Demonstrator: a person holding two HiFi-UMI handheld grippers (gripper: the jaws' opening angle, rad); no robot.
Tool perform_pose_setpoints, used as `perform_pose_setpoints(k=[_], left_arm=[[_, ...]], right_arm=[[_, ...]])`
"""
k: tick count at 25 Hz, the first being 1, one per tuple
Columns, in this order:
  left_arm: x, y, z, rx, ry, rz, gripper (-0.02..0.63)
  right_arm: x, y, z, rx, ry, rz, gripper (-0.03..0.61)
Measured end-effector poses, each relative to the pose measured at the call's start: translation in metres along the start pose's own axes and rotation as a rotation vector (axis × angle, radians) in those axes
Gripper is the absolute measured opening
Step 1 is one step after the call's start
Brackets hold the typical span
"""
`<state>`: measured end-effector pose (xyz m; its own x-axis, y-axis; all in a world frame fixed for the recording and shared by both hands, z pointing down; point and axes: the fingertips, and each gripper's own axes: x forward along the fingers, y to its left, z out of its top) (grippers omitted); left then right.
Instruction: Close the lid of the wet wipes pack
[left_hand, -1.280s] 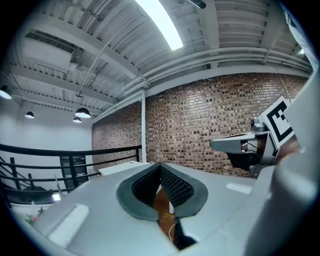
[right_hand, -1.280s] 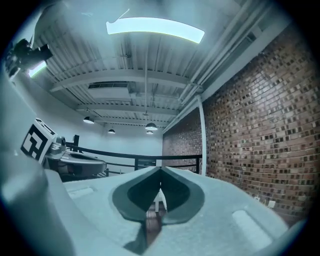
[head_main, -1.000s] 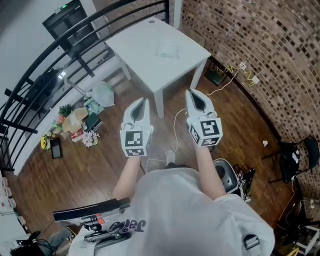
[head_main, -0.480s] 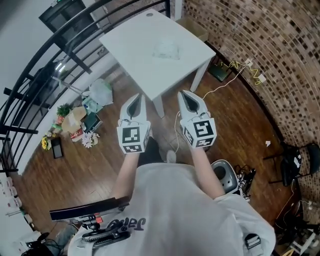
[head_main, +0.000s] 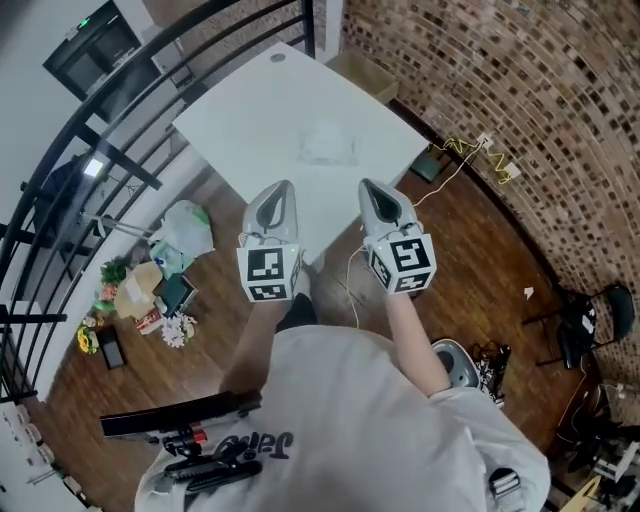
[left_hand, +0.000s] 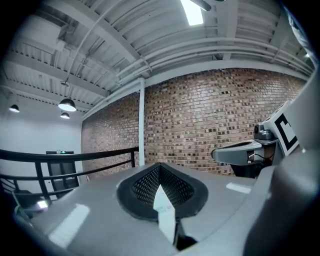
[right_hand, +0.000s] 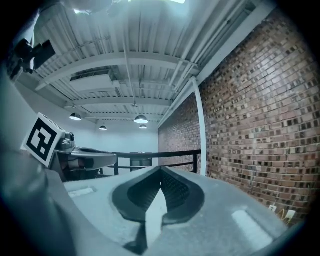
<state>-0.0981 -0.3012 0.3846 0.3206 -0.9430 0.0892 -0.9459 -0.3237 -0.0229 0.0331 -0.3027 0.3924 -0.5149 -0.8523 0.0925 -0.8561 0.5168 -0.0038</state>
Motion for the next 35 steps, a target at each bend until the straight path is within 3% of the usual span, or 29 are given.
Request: perform_pose_setpoints(k=[4,9,17,23,35], left_arm=[[0.051,0.041,0.007,-0.017,-0.013,-0.049,0.017],[0.095,0.069,-0.009,-0.038,0.018,-0.102,0.017],[0.167,0.055,-0.037,-0.014,0.089,-0.166,0.017],[0.215,0.058,-0.054,-0.015,0.155,-0.162,0.017],[0.276,0.058,-0.112,-0.091,0.322,-0.131,0.015]], right_arm=[[0.06,-0.011,0.01,-0.016,0.013,-0.041,-0.011],[0.1,-0.014,-0.002,-0.031,0.059,-0.066,-0.011],[0.141,-0.079,-0.023,0.029,0.119,-0.118,-0.011],[0.19,-0.114,-0.039,0.058,0.163,-0.067,-0.011],[0.261,-0.136,-0.108,0.118,0.331,0.123,-0.012]])
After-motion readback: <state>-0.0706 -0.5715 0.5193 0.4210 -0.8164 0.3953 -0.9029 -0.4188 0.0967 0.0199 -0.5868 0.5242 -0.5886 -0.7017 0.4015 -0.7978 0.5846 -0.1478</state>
